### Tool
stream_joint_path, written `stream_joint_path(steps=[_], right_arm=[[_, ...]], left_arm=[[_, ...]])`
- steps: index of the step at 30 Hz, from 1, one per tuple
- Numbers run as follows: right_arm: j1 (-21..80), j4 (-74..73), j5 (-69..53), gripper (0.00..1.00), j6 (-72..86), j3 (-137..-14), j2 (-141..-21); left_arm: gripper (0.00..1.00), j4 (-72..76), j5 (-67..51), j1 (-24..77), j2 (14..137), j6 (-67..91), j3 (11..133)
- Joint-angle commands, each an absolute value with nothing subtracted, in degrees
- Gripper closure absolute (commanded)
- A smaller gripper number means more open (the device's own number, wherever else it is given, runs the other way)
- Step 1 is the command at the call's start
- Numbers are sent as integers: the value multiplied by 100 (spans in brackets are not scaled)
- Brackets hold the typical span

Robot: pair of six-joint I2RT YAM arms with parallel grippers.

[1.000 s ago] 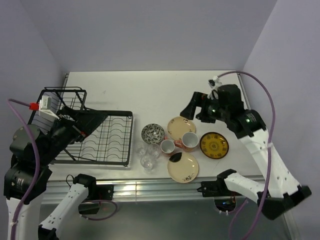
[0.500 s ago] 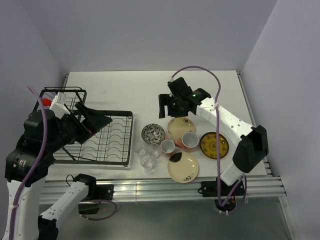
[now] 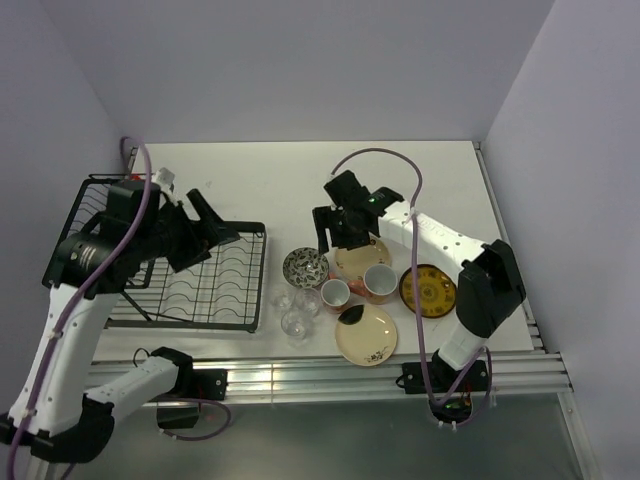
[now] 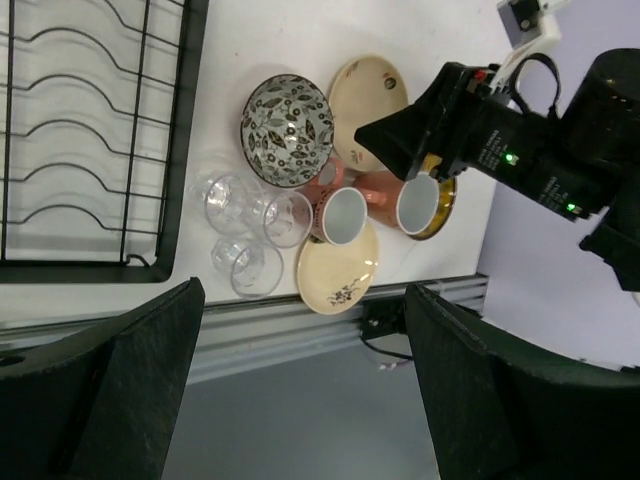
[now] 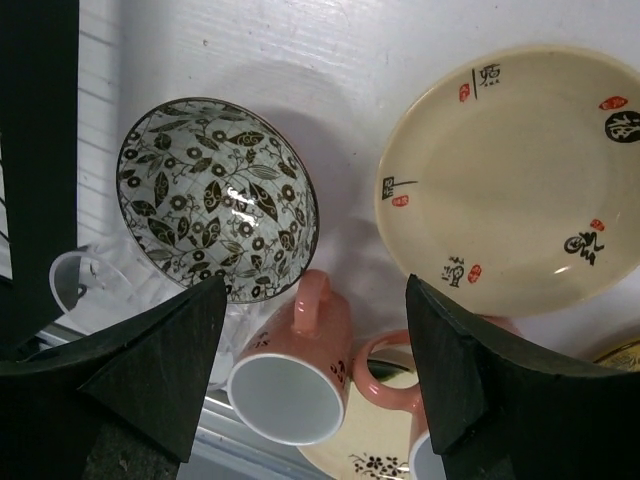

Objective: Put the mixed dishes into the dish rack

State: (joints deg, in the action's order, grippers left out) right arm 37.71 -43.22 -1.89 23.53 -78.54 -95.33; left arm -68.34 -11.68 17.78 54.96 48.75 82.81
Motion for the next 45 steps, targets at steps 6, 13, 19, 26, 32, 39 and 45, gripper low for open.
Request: stream_joint_path(steps=[6, 13, 19, 26, 32, 39, 45], right_arm=[[3779, -4315, 290, 20, 2592, -7366, -8096], [3718, -4834, 299, 19, 2918, -6848, -6341], [3691, -5238, 185, 19, 3129, -6558, -5083], [3683, -5589, 140, 19, 3340, -6267, -4377], [3683, -5835, 290, 19, 3235, -6495, -4263], [3674, -5994, 492, 19, 3050, -6680, -4184], [3674, -6003, 431, 19, 2945, -6644, -4175]], left_arm=[[10, -6425, 474, 3401, 7108, 4773, 9474], [21, -5274, 860, 4095, 7962, 3982, 8791], [22, -4328, 1195, 4140, 8393, 3306, 8027], [27, -3350, 765, 4140, 8946, 2348, 7453], [45, -3085, 273, 4087, 9666, 1926, 7585], [46, -2839, 62, 3894, 9905, 1802, 7383], [46, -2699, 44, 3771, 10116, 1538, 7278]])
